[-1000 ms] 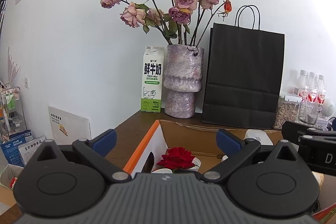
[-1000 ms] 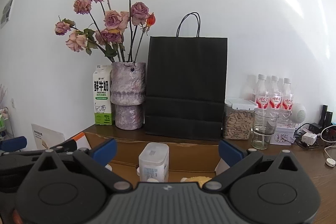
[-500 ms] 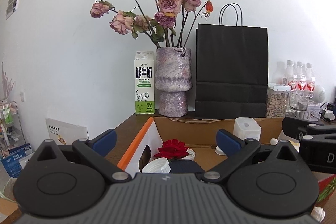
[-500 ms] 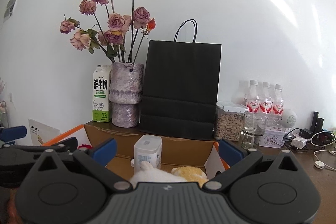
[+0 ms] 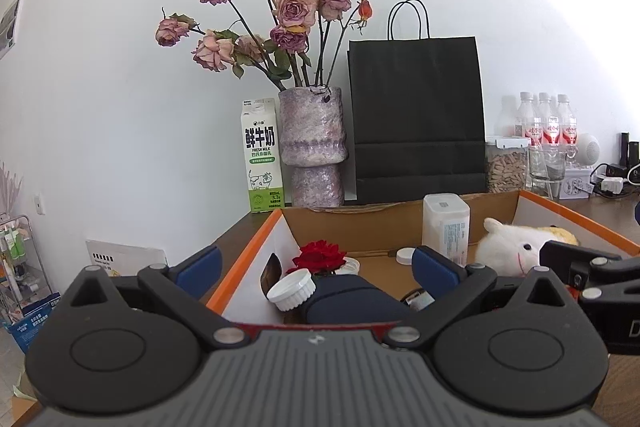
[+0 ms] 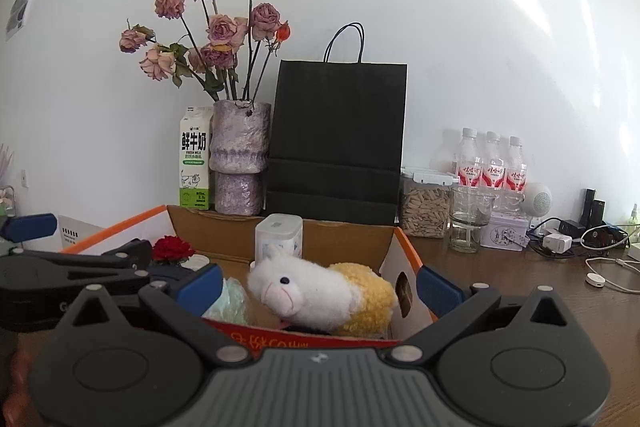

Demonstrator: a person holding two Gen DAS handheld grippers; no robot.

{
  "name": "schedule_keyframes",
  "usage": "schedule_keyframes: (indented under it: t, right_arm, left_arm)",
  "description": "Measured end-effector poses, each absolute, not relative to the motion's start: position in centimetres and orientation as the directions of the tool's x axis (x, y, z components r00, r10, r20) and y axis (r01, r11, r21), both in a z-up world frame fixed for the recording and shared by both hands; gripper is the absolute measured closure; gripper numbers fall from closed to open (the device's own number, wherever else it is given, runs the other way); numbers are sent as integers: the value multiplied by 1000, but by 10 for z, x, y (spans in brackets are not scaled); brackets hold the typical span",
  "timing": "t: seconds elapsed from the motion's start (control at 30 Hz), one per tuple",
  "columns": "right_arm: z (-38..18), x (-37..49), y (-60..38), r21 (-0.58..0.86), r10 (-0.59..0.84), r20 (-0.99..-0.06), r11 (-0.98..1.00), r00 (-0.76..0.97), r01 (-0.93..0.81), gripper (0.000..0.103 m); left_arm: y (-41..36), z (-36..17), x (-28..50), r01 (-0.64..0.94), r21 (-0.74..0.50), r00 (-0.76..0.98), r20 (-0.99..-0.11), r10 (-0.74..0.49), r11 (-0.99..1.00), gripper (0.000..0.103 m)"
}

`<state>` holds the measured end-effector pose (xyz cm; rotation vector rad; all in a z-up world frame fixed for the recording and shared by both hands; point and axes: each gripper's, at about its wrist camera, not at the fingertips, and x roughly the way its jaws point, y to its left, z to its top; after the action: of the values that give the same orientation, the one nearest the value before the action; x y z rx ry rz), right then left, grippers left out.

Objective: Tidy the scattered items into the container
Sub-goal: 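Lift both open grippers up and away from the box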

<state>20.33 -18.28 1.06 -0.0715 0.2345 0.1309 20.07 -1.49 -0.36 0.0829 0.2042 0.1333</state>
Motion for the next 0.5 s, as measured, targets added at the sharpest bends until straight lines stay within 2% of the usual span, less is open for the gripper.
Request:
schedule_keyframes:
  t: [0.5]
  right_arm:
    - [-4, 177, -189, -65, 114, -286, 988, 951, -138, 0]
  left_arm:
    - [-13, -10, 172, -124, 116, 963, -225, 148, 985, 0]
